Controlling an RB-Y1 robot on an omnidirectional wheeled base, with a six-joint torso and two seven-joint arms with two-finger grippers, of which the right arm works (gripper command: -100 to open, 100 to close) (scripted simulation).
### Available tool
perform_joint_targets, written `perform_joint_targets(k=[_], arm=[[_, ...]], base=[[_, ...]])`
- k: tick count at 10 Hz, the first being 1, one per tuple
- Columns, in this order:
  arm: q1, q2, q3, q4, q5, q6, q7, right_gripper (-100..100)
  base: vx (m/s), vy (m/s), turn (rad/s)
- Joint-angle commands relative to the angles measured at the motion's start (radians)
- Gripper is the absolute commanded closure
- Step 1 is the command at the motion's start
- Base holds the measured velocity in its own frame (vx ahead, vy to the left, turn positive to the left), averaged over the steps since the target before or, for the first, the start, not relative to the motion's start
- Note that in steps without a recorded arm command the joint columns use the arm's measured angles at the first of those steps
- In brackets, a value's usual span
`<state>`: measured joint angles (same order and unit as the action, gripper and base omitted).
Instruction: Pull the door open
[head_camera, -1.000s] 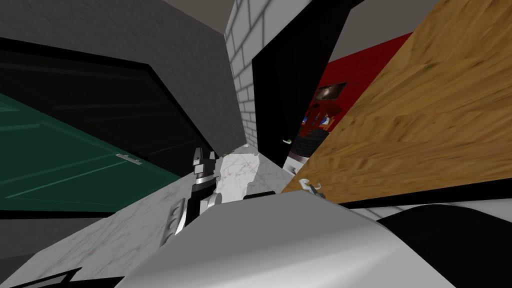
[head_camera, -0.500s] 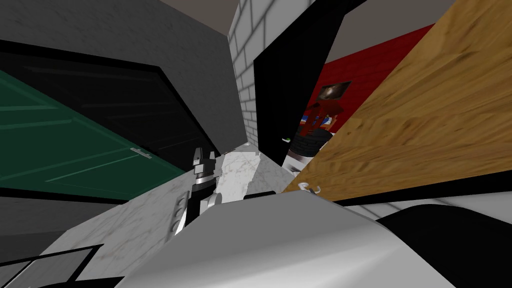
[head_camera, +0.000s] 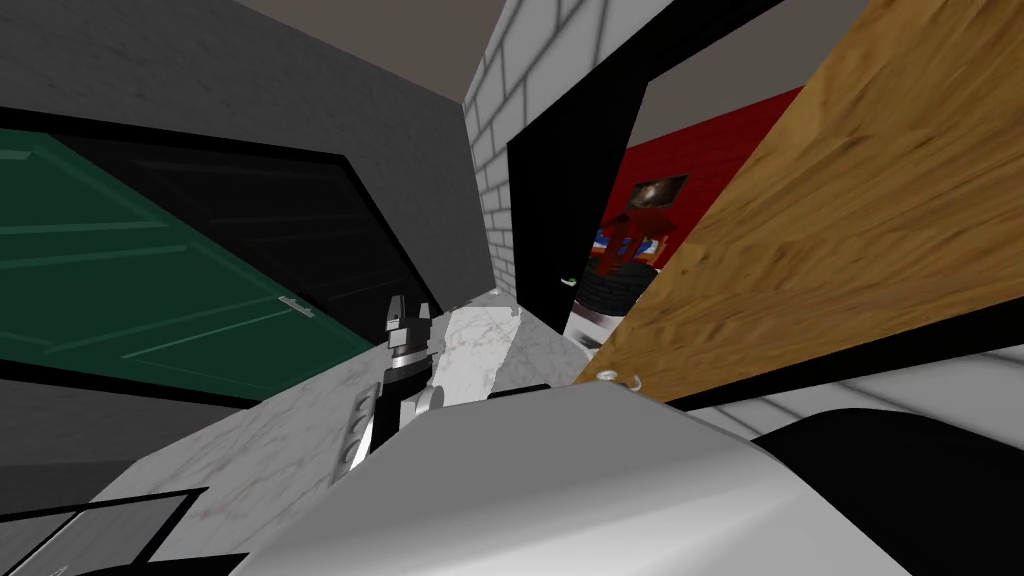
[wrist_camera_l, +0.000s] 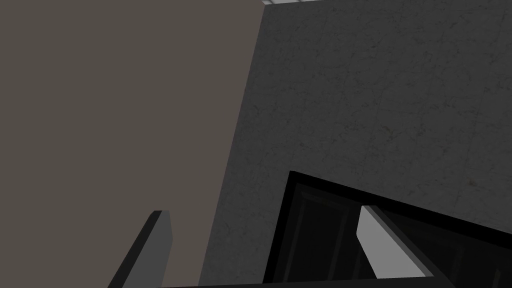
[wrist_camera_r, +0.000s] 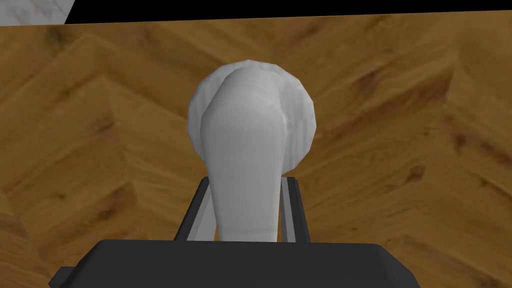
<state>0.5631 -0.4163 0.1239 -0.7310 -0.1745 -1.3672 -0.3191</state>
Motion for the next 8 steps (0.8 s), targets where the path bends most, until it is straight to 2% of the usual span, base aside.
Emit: perform_joint_targets(k=[1,5,7,8], arm=[[-0.005,0.002,-0.004,0.002,-0.002,0.005,0.0,100],[-0.005,0.019,-0.016,0.045,-0.011,0.021,0.002,100],[-0.005,0.019,-0.016,0.042,-0.011,0.021,0.002,100],[-0.005,0.023,-0.019,0.055,-0.014,0.022,0.002,100]], base=[[0.146,0.015,0.061],[0.17,0.022,0.133],[0.044,0.005,0.044],[0.007,0.007,0.106]])
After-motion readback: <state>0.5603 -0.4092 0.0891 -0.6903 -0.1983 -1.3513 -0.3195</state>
